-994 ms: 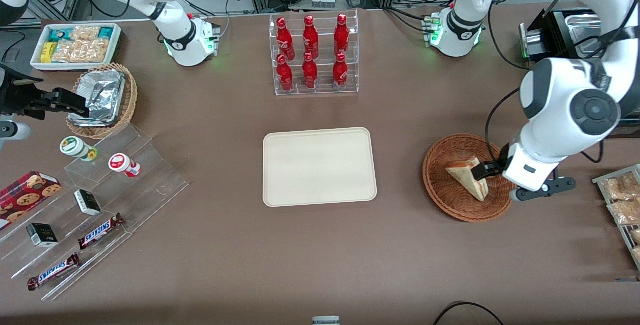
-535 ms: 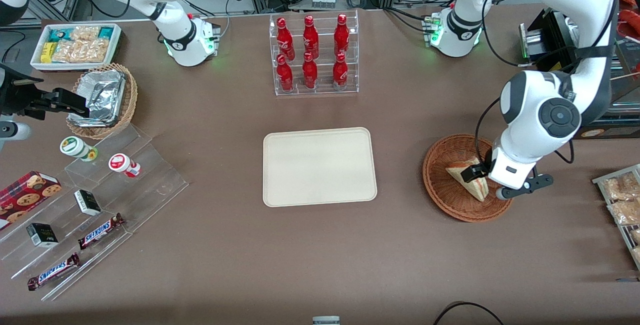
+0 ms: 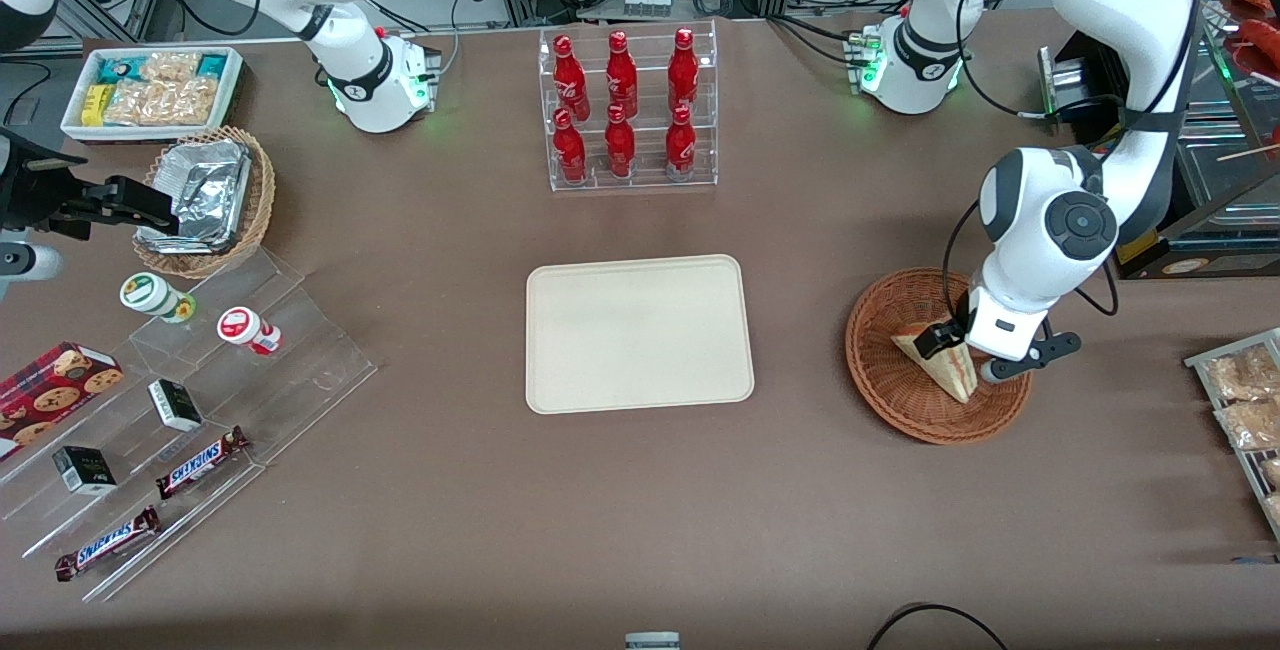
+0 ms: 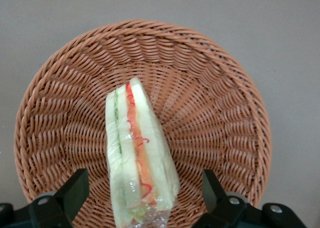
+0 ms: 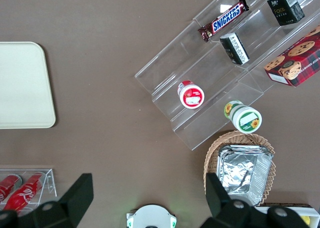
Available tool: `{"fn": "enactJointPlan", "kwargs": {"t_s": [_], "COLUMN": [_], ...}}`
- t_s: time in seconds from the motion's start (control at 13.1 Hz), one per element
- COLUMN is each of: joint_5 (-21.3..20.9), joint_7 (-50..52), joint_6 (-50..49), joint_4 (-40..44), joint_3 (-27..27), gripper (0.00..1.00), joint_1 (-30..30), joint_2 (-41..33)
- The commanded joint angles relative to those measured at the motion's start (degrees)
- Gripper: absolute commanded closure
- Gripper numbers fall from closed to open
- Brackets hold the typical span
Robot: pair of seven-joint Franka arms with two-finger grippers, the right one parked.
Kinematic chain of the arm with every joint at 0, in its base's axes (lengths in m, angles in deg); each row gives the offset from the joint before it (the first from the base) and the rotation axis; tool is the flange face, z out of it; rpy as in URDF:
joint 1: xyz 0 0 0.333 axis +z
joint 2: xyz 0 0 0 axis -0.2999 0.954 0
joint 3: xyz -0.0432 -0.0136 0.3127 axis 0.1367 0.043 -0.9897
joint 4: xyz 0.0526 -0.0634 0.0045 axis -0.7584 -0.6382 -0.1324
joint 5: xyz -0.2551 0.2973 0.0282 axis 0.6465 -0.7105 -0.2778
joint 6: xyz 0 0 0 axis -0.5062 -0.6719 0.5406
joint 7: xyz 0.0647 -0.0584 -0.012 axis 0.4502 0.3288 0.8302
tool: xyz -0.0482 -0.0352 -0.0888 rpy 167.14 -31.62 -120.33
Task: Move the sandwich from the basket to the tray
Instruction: 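Lower the left gripper around the wrapped sandwich and close on it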
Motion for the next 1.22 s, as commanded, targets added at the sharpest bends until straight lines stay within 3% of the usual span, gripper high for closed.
{"fn": "enactJointPlan", "kwargs": {"t_s": [0.0,0.84,0.92,1.15], "joint_5": [-0.90,-0.90,-0.90,-0.90], "joint_7": [2.40,4.87,5.74,6.36], "joint_6": [0.71,5.79,6.15,6.16], "joint_4": [-1.97,-2.05,-2.05,-1.97], "joint_3": [-0.28,-0.19,-0.19,-0.19], "gripper": [0.00,0.03,0.17,1.00], "joint_1": [0.09,-0.79,-0.79,-0.88], "joint_2": [-1.94,3.86,4.04,4.30]}}
